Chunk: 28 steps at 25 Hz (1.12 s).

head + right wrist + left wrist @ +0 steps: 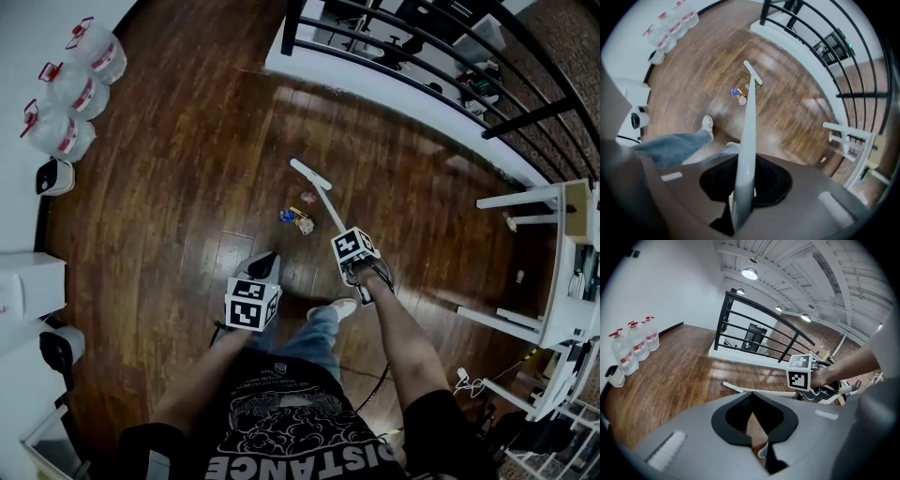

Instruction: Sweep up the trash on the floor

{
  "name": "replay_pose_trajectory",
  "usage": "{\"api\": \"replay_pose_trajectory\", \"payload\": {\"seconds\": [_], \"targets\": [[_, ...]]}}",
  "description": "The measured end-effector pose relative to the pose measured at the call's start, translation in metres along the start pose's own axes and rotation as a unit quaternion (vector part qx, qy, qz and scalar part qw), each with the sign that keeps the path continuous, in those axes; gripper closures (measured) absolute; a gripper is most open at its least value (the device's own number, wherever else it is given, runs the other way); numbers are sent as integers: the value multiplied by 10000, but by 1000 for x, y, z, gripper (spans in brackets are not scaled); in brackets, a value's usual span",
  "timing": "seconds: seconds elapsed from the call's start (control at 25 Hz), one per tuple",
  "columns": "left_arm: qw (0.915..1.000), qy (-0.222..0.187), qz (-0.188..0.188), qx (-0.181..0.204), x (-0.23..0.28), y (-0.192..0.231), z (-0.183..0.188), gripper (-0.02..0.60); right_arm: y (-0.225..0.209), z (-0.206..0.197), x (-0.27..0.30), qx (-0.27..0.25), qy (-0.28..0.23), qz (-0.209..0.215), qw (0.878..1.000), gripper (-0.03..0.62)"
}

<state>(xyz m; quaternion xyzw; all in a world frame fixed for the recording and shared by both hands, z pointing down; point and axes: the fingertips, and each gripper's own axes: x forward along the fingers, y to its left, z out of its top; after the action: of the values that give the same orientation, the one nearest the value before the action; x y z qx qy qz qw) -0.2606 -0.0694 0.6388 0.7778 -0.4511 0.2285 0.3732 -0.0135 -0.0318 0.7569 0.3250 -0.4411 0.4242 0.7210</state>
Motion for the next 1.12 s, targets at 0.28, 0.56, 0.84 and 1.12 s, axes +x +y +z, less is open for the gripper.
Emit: {"api": "replay_pose_trajectory", "payload": {"seconds": [0.28, 0.56, 0.84, 1.12], "targets": [[9996, 22, 212, -169, -9, 22, -6, 575, 27, -5, 12, -1131, 417, -495, 9915, 548], [10000, -60, 22, -34, -3, 6, 7, 575, 39, -30, 15, -1283, 527, -487, 9891, 546], [9999, -46, -100, 10, 0, -9, 4, 575, 41, -53, 16, -1440, 599, -500, 9865, 546], [9999, -51, -150, 66, -1, -16, 2, 575, 46, -69, 18, -1408, 627, -418, 9872, 546]]}}
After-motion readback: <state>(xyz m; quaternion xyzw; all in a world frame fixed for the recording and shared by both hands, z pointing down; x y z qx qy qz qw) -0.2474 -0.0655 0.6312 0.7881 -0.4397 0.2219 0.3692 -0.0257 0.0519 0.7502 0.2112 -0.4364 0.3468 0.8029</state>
